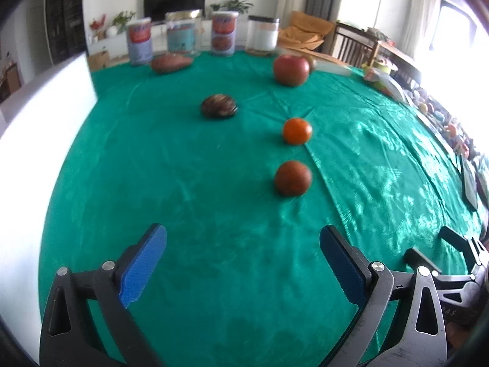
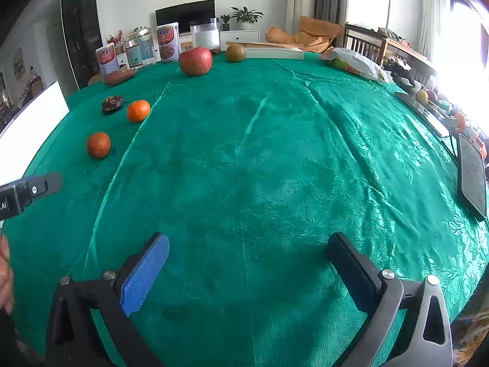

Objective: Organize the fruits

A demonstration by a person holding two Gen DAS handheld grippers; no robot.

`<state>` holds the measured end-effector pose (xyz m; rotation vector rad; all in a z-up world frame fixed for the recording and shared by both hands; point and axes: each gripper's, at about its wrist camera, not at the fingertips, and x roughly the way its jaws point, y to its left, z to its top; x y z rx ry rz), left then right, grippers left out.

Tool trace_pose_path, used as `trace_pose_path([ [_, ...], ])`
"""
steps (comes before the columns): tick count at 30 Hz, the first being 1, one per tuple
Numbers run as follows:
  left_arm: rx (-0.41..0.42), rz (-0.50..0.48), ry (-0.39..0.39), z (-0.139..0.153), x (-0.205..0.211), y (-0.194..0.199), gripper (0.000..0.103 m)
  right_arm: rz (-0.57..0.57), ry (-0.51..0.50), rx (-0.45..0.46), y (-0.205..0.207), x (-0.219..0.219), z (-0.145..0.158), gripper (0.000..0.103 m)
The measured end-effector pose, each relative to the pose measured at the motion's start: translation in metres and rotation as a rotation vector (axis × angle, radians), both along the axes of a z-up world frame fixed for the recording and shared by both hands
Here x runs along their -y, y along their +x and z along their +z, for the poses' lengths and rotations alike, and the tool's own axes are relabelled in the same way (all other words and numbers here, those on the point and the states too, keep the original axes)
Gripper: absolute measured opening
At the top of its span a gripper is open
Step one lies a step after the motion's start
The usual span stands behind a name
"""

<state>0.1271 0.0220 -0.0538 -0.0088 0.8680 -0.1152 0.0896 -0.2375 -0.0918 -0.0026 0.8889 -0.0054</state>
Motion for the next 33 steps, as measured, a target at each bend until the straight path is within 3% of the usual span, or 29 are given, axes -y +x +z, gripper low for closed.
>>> trace_pose_path([
  [4,-0.001,-0.062,0.061,-0.003,0.030,0.025,0.098,0.000,0.000,0.001,0.000,0.000,0.000,0.103],
  [6,-0.034,-0.065,0.077,-0.012,0.037,0.035,0.073,0.000,0.000,0.001,0.000,0.000,0.000,0.103],
  [10,-0.030,-0.031,0.063,-0.019,0.030,0.043,0.059,0.000,0.000,0.000,0.000,0.000,0.000,0.103],
  [11,-0.024,-0.031,0.044,-0.018,0.027,0.043,0.039,0.000,-0.001,0.000,0.000,0.000,0.000,0.103],
  [12,-0.019,-0.024,0.031,-0.017,0.023,0.043,0.029,0.000,0.000,0.000,0.000,0.000,0.000,0.103],
  [16,0.006,0.023,-0.008,-0.007,0.001,0.029,0.028,0.001,0.000,0.000,0.000,0.000,0.000,0.103],
  [25,-0.061,0.088,0.044,-0.017,-0.048,-0.012,0.029,0.001,0.000,0.000,0.000,0.000,0.000,0.103],
  [28,-0.035,0.106,0.066,-0.018,-0.051,-0.015,0.048,0.001,-0.001,0.000,0.000,0.000,0.000,0.103],
  [29,-0.029,0.116,0.078,-0.020,-0.051,-0.015,0.065,0.001,-0.001,0.000,0.000,0.000,0.000,0.103],
  [30,-0.023,0.125,0.091,-0.022,-0.051,-0.014,0.076,0.001,-0.001,0.000,0.000,0.000,0.000,0.103],
  [33,-0.045,0.158,0.075,-0.025,-0.059,-0.010,0.089,0.000,-0.001,0.001,0.000,0.001,0.000,0.103],
])
